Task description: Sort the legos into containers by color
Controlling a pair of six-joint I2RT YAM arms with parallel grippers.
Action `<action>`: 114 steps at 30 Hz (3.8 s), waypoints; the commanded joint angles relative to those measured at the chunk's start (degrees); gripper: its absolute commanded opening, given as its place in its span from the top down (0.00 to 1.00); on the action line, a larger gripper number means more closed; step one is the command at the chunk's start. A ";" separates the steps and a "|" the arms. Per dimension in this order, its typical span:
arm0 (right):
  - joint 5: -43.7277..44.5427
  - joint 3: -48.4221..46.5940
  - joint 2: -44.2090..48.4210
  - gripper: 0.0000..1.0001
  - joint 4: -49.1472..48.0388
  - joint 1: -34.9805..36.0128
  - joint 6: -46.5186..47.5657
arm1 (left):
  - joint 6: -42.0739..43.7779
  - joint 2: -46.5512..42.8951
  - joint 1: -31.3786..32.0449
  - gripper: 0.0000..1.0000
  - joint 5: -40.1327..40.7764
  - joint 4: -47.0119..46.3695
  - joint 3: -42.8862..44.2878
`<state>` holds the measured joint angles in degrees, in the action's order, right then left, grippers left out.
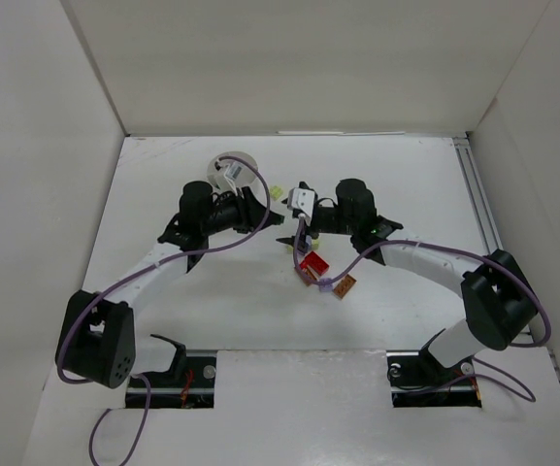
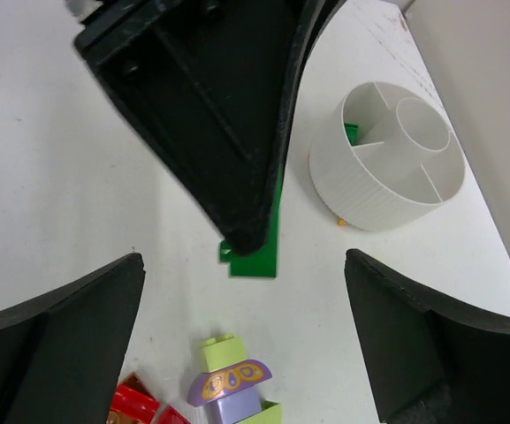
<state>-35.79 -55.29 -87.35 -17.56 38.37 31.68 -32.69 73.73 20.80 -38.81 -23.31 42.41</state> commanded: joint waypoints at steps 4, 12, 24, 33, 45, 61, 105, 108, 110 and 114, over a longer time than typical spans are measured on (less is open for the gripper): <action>7.11 -0.08 2.27 0.00 -0.72 -1.89 -1.88 | 5.09 -2.54 -5.49 1.00 14.80 11.78 8.82; 8.46 5.36 6.31 0.00 0.50 -14.18 -8.30 | 8.16 5.52 -14.64 1.00 28.44 17.51 16.90; 7.57 6.60 6.32 0.00 1.13 -21.58 -9.45 | 10.71 19.33 -14.64 0.92 33.19 20.32 27.72; 7.05 6.60 4.56 0.00 1.13 -22.11 -8.92 | 12.38 22.24 -14.64 0.80 28.00 18.48 27.72; 9.84 5.81 4.56 0.00 3.67 -19.92 -6.37 | 15.37 22.07 -14.64 0.37 28.79 19.88 29.14; 22.96 -16.92 -13.44 0.00 13.78 -6.30 -7.68 | 8.18 -3.74 -12.01 0.00 24.56 15.40 10.07; 13.40 -48.18 -42.04 0.67 27.95 -5.32 -6.73 | 6.32 -12.57 -12.01 0.00 25.12 17.95 1.71; 11.54 -38.69 -33.87 0.70 21.09 -4.71 -2.51 | 6.85 -11.95 -12.01 0.00 19.76 16.55 1.71; 8.03 -31.77 -29.74 0.70 16.10 -4.09 -1.28 | 6.85 -10.90 -12.01 0.00 16.50 15.06 1.71; -2.42 -21.29 -18.07 0.70 8.10 -4.09 0.49 | 7.37 -9.76 -11.49 0.00 10.25 12.95 1.71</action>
<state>-28.12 -80.36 -113.60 2.90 33.52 28.91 -26.57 63.75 8.93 -21.37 -5.63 42.04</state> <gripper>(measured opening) 0.425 0.997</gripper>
